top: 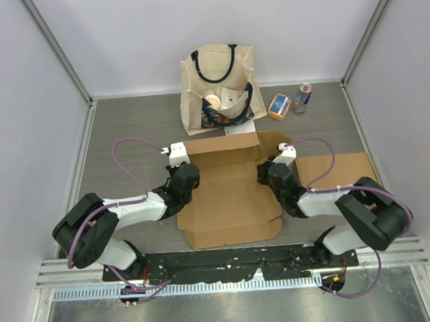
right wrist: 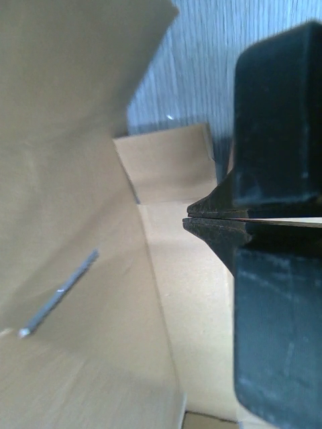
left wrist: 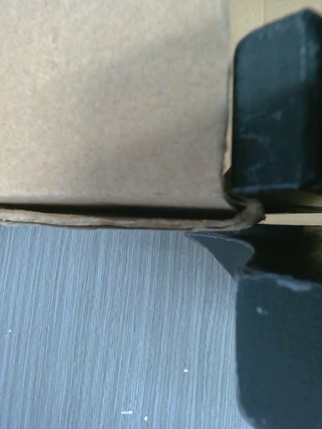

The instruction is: Fold the paper box

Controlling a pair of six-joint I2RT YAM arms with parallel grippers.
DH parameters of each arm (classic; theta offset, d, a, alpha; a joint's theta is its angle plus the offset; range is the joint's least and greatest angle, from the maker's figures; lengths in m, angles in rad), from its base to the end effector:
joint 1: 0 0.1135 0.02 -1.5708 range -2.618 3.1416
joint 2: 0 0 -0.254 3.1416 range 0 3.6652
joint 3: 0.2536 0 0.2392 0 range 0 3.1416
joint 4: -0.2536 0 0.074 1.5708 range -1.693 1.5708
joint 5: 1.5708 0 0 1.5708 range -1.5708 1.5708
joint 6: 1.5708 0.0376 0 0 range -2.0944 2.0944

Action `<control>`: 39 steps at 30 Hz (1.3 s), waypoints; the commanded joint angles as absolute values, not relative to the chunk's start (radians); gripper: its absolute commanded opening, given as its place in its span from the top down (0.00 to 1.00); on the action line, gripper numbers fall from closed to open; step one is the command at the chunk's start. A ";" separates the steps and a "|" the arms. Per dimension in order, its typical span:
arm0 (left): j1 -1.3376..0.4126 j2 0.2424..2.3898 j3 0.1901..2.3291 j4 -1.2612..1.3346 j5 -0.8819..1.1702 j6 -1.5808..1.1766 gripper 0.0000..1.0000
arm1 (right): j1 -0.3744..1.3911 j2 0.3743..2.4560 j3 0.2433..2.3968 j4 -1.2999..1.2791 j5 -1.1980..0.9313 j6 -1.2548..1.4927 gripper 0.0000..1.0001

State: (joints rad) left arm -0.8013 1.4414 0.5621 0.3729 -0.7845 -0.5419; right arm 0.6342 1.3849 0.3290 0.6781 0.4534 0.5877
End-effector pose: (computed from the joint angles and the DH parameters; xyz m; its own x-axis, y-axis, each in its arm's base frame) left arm 0.2063 -0.1748 0.1765 -0.3296 -0.1844 -0.9259 -0.1068 0.9817 -0.1575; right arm 0.2027 0.1286 0.1514 -0.3608 0.3534 -0.8631 -0.0056 0.9246 0.3809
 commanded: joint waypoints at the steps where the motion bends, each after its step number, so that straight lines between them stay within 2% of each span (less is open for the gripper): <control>1: -0.805 1.433 0.541 0.331 -0.765 -0.557 1.00 | 0.647 1.506 0.363 0.797 0.322 0.586 0.99; 4: -0.805 1.433 0.541 0.328 -0.764 -0.557 1.00 | 0.658 1.545 0.348 0.783 0.406 0.621 0.99; 7: -0.805 1.428 0.543 0.318 -0.761 -0.557 1.00 | 0.655 1.396 0.345 0.620 0.536 0.601 0.99; 9: -0.804 1.430 0.532 0.325 -0.765 -0.557 1.00 | 0.644 1.298 0.377 0.447 0.572 0.601 0.99; 11: -0.805 1.431 0.532 0.325 -0.769 -0.557 1.00 | 0.608 1.261 0.368 0.407 0.566 0.617 0.99; 15: -0.804 1.430 0.532 0.325 -0.767 -0.555 1.00 | 0.580 1.246 0.331 0.442 0.548 0.633 0.99; 26: -0.805 1.431 0.540 0.324 -0.758 -0.557 1.00 | 0.545 1.442 0.394 0.520 0.626 0.558 0.99; 34: -0.805 1.437 0.541 0.327 -0.752 -0.555 1.00 | 0.549 1.457 0.382 0.659 0.503 0.569 0.99; 39: -0.805 1.440 0.545 0.328 -0.749 -0.557 1.00 | 0.558 1.450 0.417 0.643 0.494 0.549 0.99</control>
State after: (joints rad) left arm -0.8009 1.4372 0.5568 0.3729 -0.7853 -0.5415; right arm 0.5438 1.4605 0.3641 0.5751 0.5323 0.5682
